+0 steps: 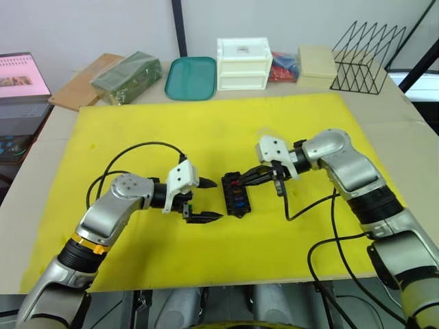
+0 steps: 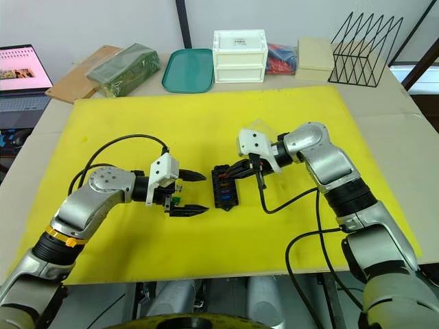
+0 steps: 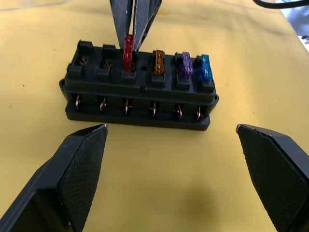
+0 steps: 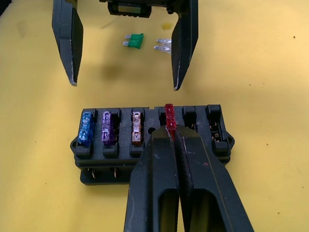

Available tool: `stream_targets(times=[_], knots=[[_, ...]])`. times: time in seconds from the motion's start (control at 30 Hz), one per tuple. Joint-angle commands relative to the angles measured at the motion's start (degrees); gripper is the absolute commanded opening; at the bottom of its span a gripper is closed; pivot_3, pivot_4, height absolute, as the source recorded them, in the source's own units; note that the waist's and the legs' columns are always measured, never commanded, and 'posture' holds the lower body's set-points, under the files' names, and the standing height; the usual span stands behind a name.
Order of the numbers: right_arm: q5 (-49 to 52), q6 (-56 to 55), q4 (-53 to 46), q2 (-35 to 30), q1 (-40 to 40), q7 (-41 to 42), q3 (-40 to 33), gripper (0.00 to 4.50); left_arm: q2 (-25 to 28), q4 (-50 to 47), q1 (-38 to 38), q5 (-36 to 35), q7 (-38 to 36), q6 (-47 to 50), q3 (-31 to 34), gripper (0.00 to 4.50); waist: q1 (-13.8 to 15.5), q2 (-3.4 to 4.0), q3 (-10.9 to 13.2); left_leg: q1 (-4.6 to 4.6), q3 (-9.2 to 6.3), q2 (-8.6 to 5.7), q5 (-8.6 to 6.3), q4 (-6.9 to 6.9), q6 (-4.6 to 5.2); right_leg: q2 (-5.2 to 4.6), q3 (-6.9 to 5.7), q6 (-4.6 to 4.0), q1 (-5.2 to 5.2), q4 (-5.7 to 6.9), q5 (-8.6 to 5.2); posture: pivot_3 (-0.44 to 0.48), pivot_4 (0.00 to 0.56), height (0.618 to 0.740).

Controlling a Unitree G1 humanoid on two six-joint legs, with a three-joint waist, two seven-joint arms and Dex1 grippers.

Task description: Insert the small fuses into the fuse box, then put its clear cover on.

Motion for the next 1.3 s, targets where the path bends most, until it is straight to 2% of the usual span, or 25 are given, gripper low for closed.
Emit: stream_targets(times=[0.03, 0.77, 1.23, 1.3], knots=[[-0.46, -0.71, -0.47, 0.30, -0.86, 0.84, -1.12, 0.00, 0.05, -2.16, 0.14, 0.36, -0.11, -1.44, 0.94, 4.47, 0.00, 0.00, 0.00, 0.00, 0.00, 0.00, 0.00, 0.00, 0.00, 0.00, 0.00, 0.00, 0.00, 0.00, 0.00, 0.000, 0.150, 0.740], [-6.39, -4.70, 4.11, 1.54, -0.62, 1.68, 1.78, 0.00, -0.50, -1.52, 1.02, 1.58, -0.02, -2.91, 0.98, 4.47, -0.04, 0.01, -0.02, 0.07, 0.03, 0.00, 0.00, 0.00, 0.00, 0.00, 0.02, 0.00, 0.04, 0.02, 0.00, 0.000, 0.150, 0.740], [-5.52, -4.21, 3.10, 1.94, -1.85, 2.62, 0.65, 0.00, -0.51, -1.46, 0.96, 2.00, -0.15, -3.13, 0.85, 4.47, -0.06, 0.01, -0.02, 0.10, 0.05, 0.00, 0.00, 0.00, 0.00, 0.01, 0.05, 0.00, 0.06, 0.04, 0.00, 0.000, 0.150, 0.740], [-5.47, -3.80, 2.68, 1.88, -1.94, 2.37, 0.47, 0.48, -0.56, -1.44, 0.80, 2.00, -0.21, -3.07, 0.81, 4.50, -0.06, 0.01, -0.02, 0.10, 0.05, 0.00, 0.00, 0.01, 0.00, 0.01, 0.05, 0.00, 0.06, 0.05, 0.00, 0.000, 0.150, 0.740]])
